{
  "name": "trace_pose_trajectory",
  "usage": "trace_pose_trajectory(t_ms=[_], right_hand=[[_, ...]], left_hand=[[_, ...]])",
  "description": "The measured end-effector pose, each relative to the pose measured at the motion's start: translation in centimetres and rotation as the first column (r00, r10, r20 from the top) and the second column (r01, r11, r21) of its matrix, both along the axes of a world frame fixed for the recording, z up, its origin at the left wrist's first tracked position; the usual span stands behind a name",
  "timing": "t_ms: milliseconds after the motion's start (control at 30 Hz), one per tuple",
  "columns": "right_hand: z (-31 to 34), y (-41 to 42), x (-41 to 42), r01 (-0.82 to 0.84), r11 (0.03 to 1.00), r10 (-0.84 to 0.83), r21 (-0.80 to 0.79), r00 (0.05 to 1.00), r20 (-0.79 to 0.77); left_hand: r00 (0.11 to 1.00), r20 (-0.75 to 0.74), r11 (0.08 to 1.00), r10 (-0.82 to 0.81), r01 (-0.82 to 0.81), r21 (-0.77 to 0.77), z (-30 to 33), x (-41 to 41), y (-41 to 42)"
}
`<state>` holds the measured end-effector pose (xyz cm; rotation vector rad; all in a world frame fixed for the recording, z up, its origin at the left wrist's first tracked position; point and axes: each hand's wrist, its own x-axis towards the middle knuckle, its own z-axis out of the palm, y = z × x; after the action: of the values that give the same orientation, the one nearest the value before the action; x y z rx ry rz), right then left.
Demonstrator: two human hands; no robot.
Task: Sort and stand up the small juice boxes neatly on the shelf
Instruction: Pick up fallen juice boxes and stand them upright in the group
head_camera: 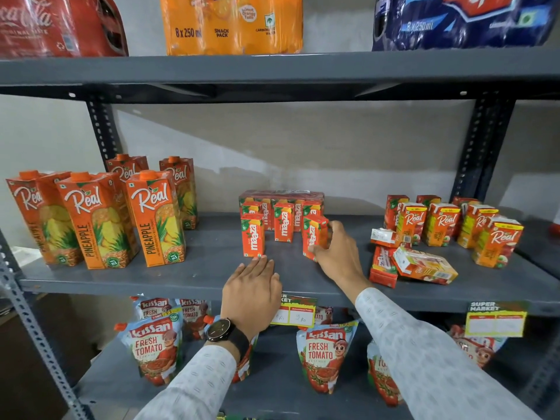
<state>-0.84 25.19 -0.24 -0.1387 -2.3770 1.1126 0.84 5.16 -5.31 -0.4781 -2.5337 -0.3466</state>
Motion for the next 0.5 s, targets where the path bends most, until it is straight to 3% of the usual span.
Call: trace_pose_trajectory(t_ms=[267,500], right_hand=[[0.3,-3.5,-2.4,-0.244,0.961,0.253,-0.133,0.966,0.058],[0.3,-4.9,-2.4,-0.247,0.965,0.252,-0.094,0.967,0.048]], left_hand=[[1.000,-0.012,1.000,0.001,-0.001,0.003,0.0,0.0,0.1],[1.000,-0.017,1.000,-0.003,0.003,-0.013,0.1,0.0,-0.1]])
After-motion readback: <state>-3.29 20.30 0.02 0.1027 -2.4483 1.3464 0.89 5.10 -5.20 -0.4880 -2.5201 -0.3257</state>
